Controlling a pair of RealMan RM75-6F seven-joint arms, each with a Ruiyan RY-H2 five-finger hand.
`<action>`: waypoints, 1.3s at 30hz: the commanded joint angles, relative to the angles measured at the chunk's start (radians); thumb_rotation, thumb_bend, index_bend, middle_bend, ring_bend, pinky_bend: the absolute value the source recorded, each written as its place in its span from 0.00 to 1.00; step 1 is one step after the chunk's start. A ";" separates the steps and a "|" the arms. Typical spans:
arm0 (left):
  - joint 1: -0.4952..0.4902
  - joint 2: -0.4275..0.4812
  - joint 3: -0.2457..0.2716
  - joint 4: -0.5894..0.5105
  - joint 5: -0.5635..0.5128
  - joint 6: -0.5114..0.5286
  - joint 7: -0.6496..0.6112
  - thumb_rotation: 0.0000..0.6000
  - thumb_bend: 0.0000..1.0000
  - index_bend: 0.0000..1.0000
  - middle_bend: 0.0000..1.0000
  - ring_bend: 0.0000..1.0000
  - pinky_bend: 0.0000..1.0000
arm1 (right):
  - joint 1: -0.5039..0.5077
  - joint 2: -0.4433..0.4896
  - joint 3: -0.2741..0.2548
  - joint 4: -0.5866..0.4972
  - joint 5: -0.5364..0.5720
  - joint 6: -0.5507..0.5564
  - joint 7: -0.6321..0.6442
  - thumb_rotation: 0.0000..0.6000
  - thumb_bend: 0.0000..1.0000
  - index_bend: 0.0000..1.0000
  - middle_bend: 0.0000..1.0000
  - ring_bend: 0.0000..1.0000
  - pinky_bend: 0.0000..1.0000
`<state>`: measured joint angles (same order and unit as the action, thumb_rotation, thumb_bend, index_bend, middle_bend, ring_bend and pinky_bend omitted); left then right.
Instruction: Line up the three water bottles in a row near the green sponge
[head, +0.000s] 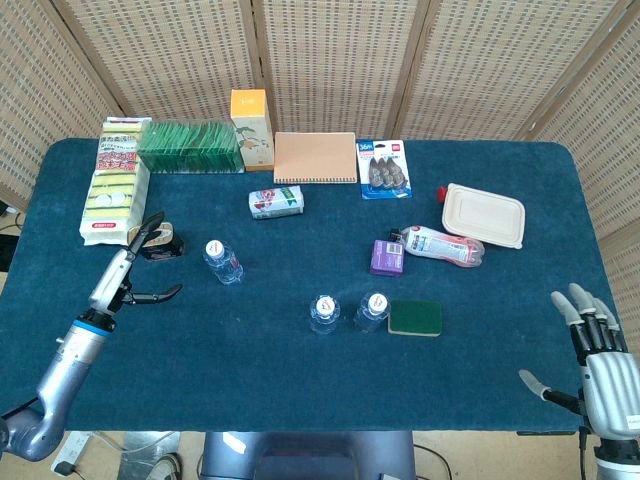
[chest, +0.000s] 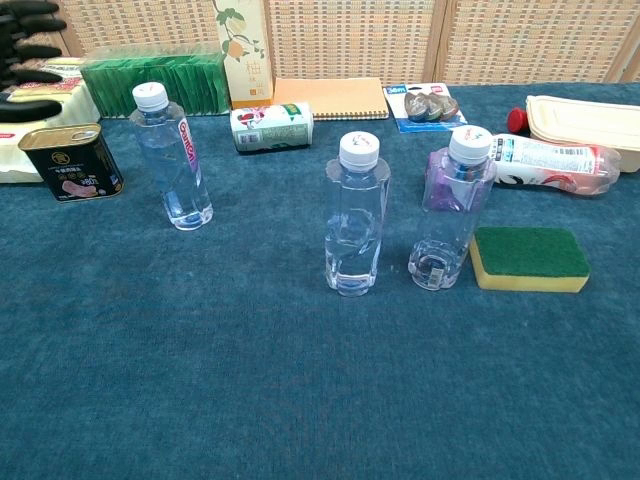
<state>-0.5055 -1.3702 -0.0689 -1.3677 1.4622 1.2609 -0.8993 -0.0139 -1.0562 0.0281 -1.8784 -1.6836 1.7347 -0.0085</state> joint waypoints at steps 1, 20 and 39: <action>0.000 -0.046 0.001 0.057 -0.019 -0.036 -0.002 1.00 0.20 0.00 0.00 0.00 0.07 | -0.022 -0.053 0.038 0.043 -0.004 0.044 -0.063 1.00 0.02 0.10 0.00 0.00 0.00; -0.081 -0.326 -0.064 0.380 -0.014 -0.118 -0.079 1.00 0.20 0.00 0.00 0.00 0.03 | -0.029 -0.017 0.039 0.023 0.021 0.007 -0.002 1.00 0.01 0.10 0.00 0.00 0.00; -0.156 -0.448 -0.082 0.485 -0.022 -0.219 -0.165 1.00 0.45 0.06 0.08 0.04 0.23 | -0.028 0.005 0.041 0.021 0.030 -0.014 0.060 1.00 0.01 0.11 0.00 0.00 0.00</action>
<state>-0.6604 -1.8080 -0.1475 -0.8919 1.4459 1.0393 -1.0706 -0.0423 -1.0529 0.0687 -1.8585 -1.6556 1.7224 0.0469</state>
